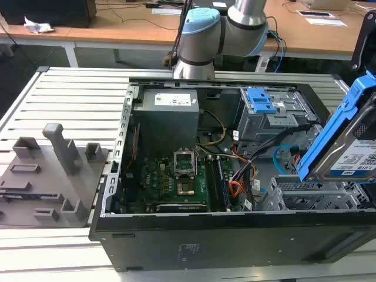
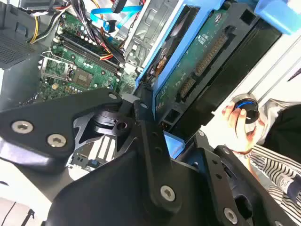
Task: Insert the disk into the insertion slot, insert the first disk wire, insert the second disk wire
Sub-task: 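Insert the disk into the insertion slot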
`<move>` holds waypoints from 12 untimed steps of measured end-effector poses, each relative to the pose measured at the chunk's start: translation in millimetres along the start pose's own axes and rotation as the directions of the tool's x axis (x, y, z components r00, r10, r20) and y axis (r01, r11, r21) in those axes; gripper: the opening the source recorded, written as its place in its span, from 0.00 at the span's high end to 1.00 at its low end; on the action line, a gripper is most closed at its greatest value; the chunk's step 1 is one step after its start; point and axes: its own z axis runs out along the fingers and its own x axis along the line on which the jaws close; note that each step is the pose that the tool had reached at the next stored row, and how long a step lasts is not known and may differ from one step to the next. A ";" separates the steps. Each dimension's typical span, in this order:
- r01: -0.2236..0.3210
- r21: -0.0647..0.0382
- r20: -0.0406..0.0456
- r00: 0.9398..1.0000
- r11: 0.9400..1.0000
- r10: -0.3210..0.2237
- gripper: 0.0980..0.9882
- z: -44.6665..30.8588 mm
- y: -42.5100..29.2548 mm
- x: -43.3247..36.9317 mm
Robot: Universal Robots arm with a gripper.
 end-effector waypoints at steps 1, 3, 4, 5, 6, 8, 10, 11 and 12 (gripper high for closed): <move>0.000 0.000 0.000 1.000 1.000 0.000 0.70 0.1 0.0 0.0; 0.000 0.000 0.000 1.000 1.000 0.000 0.70 1.2 0.0 0.0; 0.000 0.000 0.000 1.000 1.000 0.000 0.70 1.7 -0.1 0.0; 0.000 0.000 0.000 1.000 1.000 0.000 0.70 2.4 -0.1 0.0; 0.000 0.000 0.000 1.000 1.000 0.000 0.70 3.0 -0.1 0.0; 0.000 0.000 0.000 1.000 1.000 0.000 0.70 3.5 -0.1 0.0; 0.000 0.000 0.000 1.000 1.000 0.000 0.70 4.2 -0.2 0.0; 0.000 0.000 0.000 1.000 1.000 0.000 0.70 4.5 -0.2 0.0; 0.000 0.000 0.000 1.000 1.000 0.000 0.70 5.7 -0.2 0.0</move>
